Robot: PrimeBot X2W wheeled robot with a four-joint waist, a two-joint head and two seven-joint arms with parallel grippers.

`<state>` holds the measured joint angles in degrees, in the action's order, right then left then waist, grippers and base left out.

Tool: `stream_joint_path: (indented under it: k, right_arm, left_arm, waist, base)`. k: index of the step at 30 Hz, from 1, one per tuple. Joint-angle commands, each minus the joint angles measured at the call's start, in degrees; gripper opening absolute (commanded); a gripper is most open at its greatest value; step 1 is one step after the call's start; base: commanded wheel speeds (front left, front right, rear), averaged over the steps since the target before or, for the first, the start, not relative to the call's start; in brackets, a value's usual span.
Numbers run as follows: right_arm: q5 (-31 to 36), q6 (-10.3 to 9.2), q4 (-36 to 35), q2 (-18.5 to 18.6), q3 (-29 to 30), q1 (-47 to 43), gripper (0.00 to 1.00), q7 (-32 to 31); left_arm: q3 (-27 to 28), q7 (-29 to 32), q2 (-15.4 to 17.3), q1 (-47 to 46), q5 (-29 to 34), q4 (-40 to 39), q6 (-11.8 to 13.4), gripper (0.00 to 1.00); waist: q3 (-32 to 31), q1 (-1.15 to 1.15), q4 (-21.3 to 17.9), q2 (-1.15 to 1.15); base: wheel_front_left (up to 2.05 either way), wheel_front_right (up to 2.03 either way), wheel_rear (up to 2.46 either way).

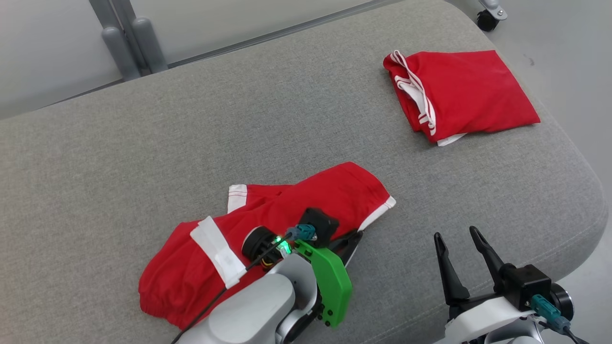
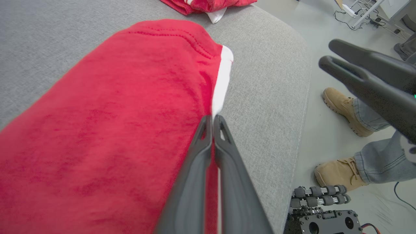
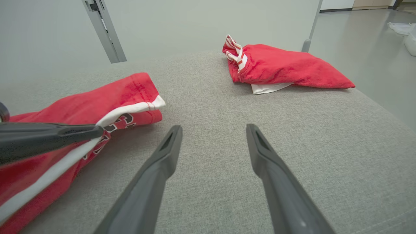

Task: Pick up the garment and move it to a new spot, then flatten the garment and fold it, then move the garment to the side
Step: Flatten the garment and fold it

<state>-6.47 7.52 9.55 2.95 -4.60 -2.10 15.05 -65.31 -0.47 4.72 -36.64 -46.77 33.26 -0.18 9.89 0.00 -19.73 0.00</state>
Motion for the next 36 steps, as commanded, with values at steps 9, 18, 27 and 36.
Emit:
stream_joint_path:
  k: [9, 18, 27, 36]
  right_arm:
    - [-0.5, -0.08, 0.4, 0.0, 0.0, 0.0, 1.0, 0.1]
    - [0.7, -0.08, -0.5, 0.4, 0.9, -1.2, 1.0, 0.1]
    - [2.3, -0.09, -3.8, 2.5, 2.1, -2.3, 1.0, 0.1]
    - [2.7, -0.09, -5.3, 3.7, 4.1, -4.0, 1.0, 0.1]
  left_arm:
    - [-2.6, -0.8, 0.4, 3.5, 0.6, -1.7, -0.5, 1.0]
    - [2.7, -10.3, 2.4, 5.6, -1.3, -5.6, 0.6, 1.0]
    - [16.3, -14.7, 10.4, 16.4, 4.2, -16.3, 8.0, 1.0]
    - [36.4, -14.7, 8.6, 37.1, 16.5, -25.3, 7.3, 1.0]
  waist:
    - [1.1, 0.0, -1.2, 0.0]
    - [-0.7, 0.0, 1.4, 0.0]
    - [-5.3, 0.0, 9.0, 0.0]
    - [-9.5, 0.0, 17.3, 0.0]
  base:
    - [0.0, 0.0, 0.0]
    - [0.0, 0.0, 0.0]
    - [0.0, 0.0, 0.0]
    - [0.0, 0.0, 0.0]
